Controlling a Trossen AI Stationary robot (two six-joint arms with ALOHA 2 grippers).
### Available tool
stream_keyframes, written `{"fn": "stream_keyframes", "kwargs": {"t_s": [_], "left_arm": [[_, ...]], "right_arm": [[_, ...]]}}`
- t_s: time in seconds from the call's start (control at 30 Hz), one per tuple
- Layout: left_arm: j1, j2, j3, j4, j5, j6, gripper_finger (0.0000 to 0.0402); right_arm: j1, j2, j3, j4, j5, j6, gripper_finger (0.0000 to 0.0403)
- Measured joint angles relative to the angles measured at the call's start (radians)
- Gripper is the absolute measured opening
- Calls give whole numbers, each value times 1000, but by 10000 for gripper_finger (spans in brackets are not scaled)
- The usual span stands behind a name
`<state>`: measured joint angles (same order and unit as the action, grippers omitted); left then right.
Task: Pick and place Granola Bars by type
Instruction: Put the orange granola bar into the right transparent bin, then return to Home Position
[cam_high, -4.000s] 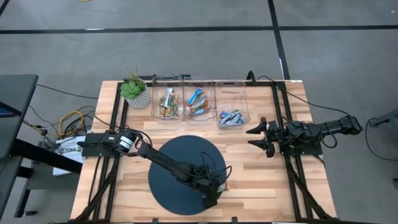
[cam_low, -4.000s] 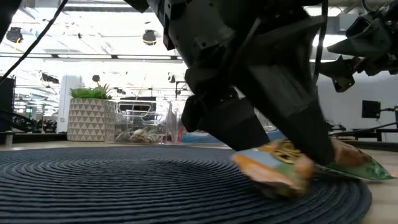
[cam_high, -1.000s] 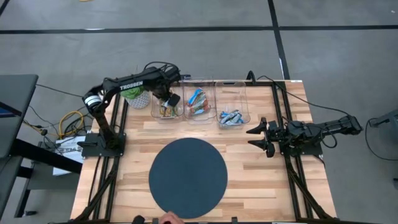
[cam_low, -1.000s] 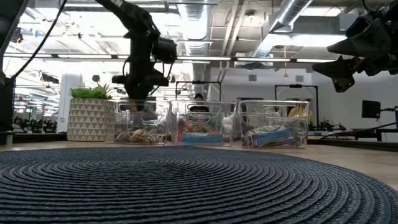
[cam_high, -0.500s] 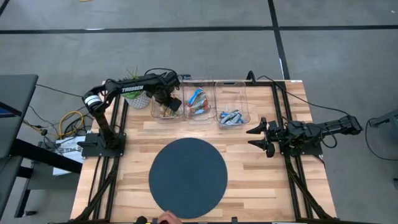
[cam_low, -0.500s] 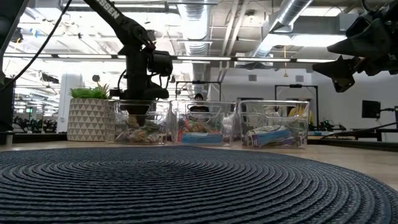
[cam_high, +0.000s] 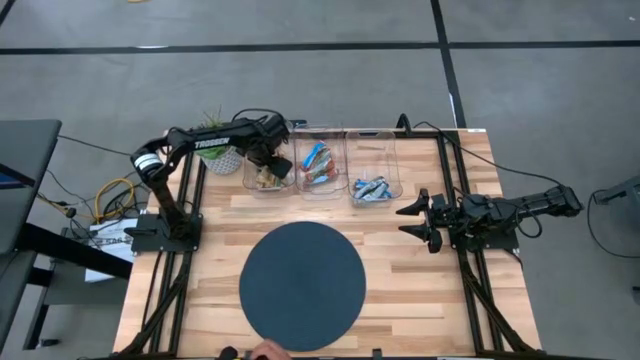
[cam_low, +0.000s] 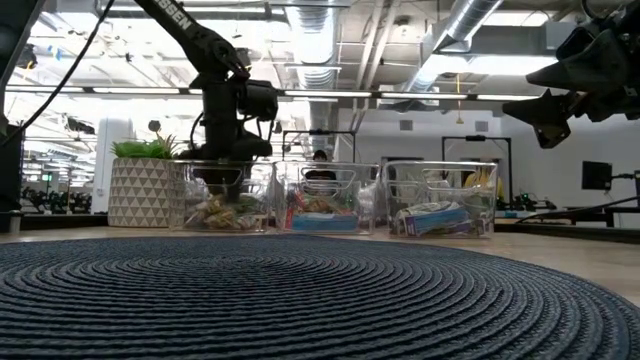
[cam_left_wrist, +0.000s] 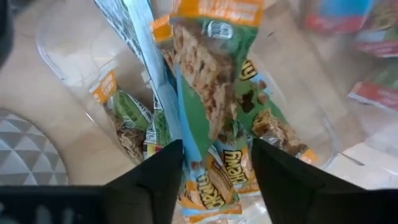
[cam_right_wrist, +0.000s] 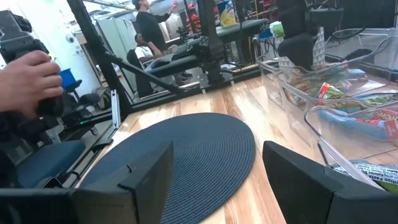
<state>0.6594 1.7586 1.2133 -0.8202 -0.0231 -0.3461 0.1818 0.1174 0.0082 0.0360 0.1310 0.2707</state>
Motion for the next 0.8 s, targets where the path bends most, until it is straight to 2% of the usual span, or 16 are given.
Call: {"fn": "stream_keyframes", "kwargs": {"t_s": [0.2, 0.33, 0.53, 0.67, 0.8], "left_arm": [[3, -82, 0, 0, -33, 6, 223], [-5, -160, 0, 1, -44, 20, 228], [-76, -292, -4, 18, -44, 79, 229], [-152, -395, -72, 133, -45, 127, 229], [-250, -498, -198, 312, -42, 164, 229]], "right_arm": [[0, 0, 0, 0, 0, 0, 244], [0, 0, 0, 0, 0, 0, 244], [0, 0, 0, 0, 0, 0, 244], [0, 0, 0, 0, 0, 0, 244], [0, 0, 0, 0, 0, 0, 244]]}}
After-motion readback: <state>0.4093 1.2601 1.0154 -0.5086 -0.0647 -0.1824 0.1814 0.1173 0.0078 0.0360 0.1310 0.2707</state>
